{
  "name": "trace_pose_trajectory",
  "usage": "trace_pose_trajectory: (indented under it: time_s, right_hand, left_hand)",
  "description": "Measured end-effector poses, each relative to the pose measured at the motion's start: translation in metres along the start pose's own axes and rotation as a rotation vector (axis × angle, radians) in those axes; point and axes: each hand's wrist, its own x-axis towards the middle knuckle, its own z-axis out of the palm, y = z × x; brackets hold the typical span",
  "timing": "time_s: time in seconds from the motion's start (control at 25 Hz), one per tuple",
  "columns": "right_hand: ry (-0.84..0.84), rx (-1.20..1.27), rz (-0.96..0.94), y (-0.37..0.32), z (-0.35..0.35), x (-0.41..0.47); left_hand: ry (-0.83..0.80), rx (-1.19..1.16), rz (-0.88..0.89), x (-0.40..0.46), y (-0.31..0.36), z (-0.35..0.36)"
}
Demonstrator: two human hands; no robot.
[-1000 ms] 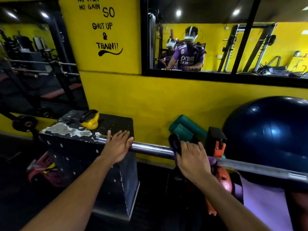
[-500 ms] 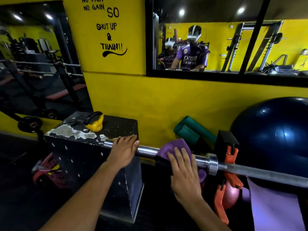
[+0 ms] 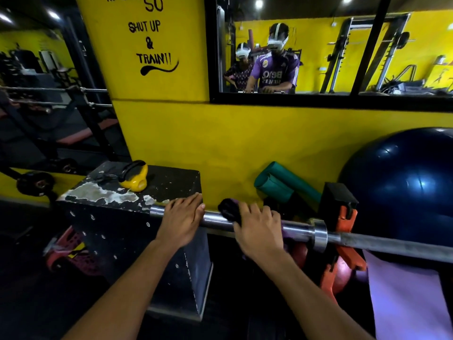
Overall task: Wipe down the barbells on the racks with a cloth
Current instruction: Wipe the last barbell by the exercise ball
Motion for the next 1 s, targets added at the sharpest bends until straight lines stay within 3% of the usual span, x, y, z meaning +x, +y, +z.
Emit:
trace_pose_trajectory:
  time_s: [0.12,0.28,0.4,0.52,0.76,1.0]
  right_hand:
    - [0.163,0.068,-0.158,0.032,0.022,-0.044]
    - [0.329,0.142,-0.014,0.072,0.015,-0.057]
    - [0.210,0.065,0.187,0.046,-0.010,-0.009]
    - [0.003,-0.033,0.171,0.030,-0.021,0.029]
    - [0.145,-0.030,0.037,0.024,-0.008,0.008]
    - [0.120,0.003,0.188,0.016,-0.013,0.010]
  left_hand:
    - [-0.020,0.017,0.022,0.002,-0.006,0.002]
    - [0.000,0.023,0.047,-0.001,-0.006,0.005]
    - [0.000,0.007,0.062,-0.003,-0.004,0.003]
    - [-0.029,-0.008,0.073,-0.003,-0.006,0.000]
    - [-0.189,-0.085,0.250,-0.001,-0.029,-0.015]
    - [-0.411,-0.218,0.542,0.021,-0.080,-0.035]
